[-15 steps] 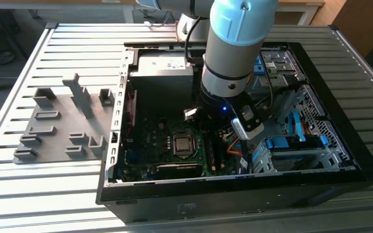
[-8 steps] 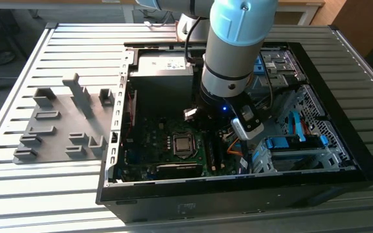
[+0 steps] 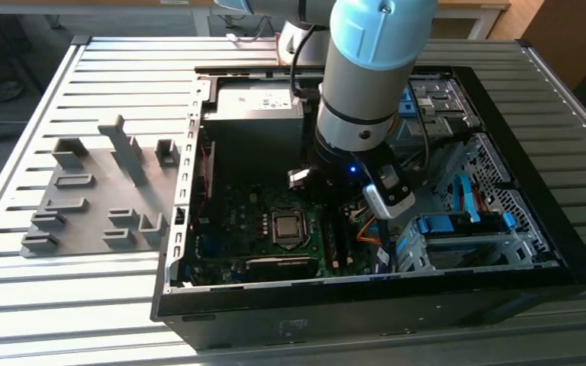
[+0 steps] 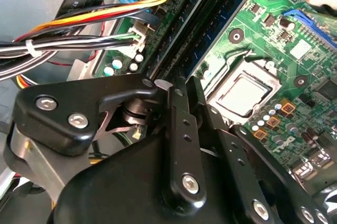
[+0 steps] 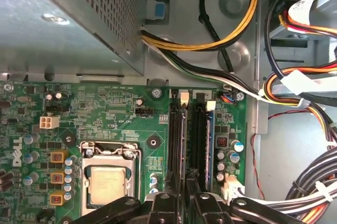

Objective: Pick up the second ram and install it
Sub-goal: 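Insert the second ram into the second slot, then press down the second ram until it locks into place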

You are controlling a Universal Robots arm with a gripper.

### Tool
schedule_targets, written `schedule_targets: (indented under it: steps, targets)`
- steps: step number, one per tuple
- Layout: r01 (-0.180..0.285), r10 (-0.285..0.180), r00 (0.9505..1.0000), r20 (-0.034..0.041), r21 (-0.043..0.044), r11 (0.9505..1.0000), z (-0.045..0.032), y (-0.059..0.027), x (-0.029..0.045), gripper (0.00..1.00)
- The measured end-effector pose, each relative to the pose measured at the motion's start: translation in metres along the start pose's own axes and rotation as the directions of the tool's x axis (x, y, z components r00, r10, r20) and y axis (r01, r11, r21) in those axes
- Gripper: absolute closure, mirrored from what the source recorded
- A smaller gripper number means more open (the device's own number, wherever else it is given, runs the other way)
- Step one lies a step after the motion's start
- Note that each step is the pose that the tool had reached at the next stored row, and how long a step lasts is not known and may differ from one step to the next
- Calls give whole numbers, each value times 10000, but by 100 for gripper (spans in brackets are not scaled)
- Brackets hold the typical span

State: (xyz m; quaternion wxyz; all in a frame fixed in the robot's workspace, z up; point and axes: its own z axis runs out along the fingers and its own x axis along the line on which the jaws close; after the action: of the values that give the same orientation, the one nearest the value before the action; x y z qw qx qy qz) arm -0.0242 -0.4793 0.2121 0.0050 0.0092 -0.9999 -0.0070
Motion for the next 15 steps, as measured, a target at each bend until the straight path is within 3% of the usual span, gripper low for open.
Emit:
schedule_targets:
  steps: [10,12,15]
  targets:
    - [0,0,10000,-29,7,10000,-173,2,2,78]
    - [-1,1,10000,-47,6,10000,-202,3,2,86]
    - [-1,1,10000,-54,4,10000,-208,3,2,89]
